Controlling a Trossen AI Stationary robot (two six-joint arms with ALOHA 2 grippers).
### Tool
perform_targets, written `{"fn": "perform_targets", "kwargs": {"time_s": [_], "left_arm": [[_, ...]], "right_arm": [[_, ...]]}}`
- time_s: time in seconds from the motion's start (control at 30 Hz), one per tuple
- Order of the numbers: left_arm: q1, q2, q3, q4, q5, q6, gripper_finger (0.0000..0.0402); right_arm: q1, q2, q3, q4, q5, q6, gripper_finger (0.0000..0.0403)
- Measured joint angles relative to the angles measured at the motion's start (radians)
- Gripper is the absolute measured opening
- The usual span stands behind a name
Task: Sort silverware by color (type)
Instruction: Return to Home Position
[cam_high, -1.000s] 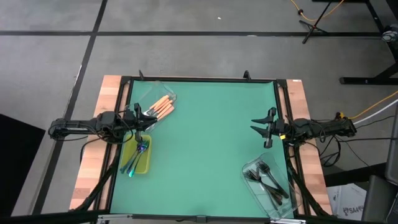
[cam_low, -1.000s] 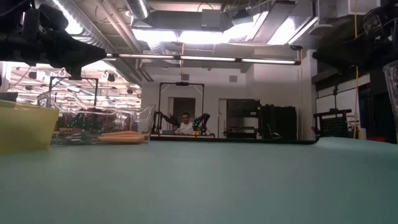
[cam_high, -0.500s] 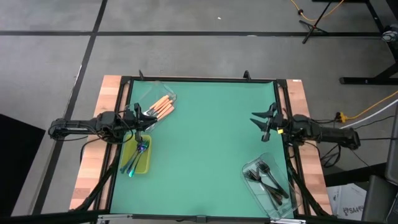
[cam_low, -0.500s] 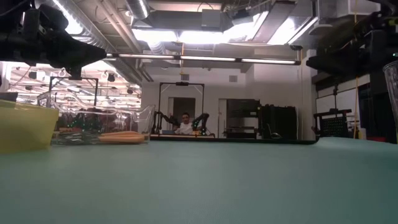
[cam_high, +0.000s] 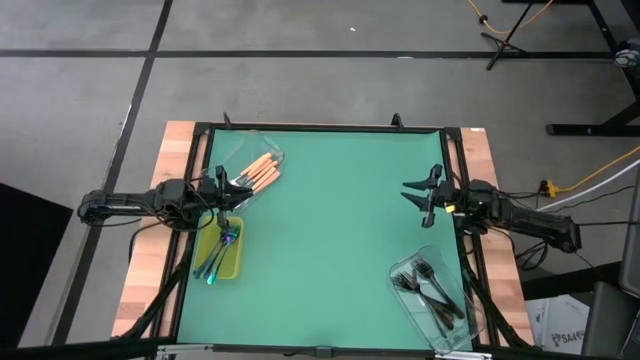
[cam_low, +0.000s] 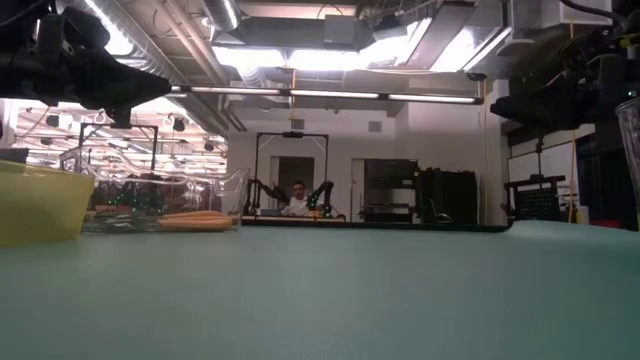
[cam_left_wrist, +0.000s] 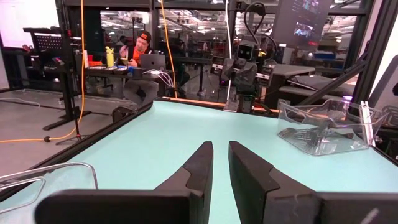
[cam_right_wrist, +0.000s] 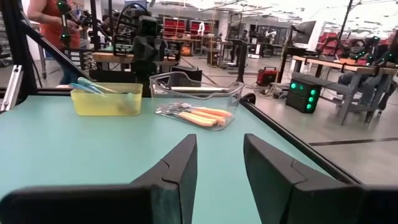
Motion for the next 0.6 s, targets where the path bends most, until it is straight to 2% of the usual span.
{"fn": "perform_targets", "kwargs": {"time_s": [0.6], "left_arm": [[0.0, 0.0, 0.0, 0.0, 0.0, 0.0, 0.0046]], "right_arm": [[0.001, 0.0, 0.0, 0.001, 0.025, 0.0, 0.0124]]}}
